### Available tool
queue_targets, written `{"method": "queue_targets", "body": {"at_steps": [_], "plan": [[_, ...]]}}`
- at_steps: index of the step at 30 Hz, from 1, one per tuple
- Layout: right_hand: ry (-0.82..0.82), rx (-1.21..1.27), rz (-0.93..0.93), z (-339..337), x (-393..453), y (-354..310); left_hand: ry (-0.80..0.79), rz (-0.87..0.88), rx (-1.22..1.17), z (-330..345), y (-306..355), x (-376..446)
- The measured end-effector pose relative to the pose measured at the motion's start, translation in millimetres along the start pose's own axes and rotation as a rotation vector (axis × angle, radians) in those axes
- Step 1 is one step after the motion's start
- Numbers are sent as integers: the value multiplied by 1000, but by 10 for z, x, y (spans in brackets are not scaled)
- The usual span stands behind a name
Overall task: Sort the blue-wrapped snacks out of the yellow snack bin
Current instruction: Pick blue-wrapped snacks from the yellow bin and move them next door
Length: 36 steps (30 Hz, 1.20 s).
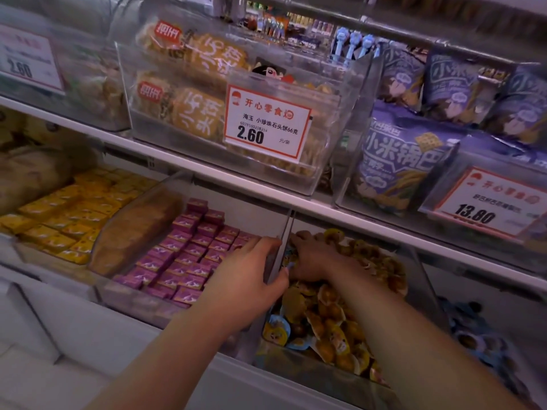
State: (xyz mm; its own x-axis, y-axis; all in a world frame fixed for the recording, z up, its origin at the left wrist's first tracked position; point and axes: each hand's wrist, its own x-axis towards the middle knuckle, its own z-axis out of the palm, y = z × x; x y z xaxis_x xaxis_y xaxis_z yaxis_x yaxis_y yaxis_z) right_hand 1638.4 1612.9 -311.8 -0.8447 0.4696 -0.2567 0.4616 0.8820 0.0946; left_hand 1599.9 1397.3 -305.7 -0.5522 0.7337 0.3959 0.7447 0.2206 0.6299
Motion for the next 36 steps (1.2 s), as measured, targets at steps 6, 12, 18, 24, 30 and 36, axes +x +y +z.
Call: {"method": "queue_targets", "body": {"at_steps": [6,12,18,24,30,36], "plan": [[67,-67,-67,-42,88,63,-6,-2,-4,-3,-34,22],[-66,-62,-66,-125,153,32,-26,-7,-27,-24,-30,20],[89,-131,-103,-29,-16,-90,-54,-28,-45,-39,-43,2],[179,384,-198,-247,-470,102,9,1,-32,-34,21,18],[113,803,-65,-332,-1052,379,248,91,-52,66,410,-31],[310,1702,256,9,-1433,353,-92,-507,-958,471,1051,-128]]}}
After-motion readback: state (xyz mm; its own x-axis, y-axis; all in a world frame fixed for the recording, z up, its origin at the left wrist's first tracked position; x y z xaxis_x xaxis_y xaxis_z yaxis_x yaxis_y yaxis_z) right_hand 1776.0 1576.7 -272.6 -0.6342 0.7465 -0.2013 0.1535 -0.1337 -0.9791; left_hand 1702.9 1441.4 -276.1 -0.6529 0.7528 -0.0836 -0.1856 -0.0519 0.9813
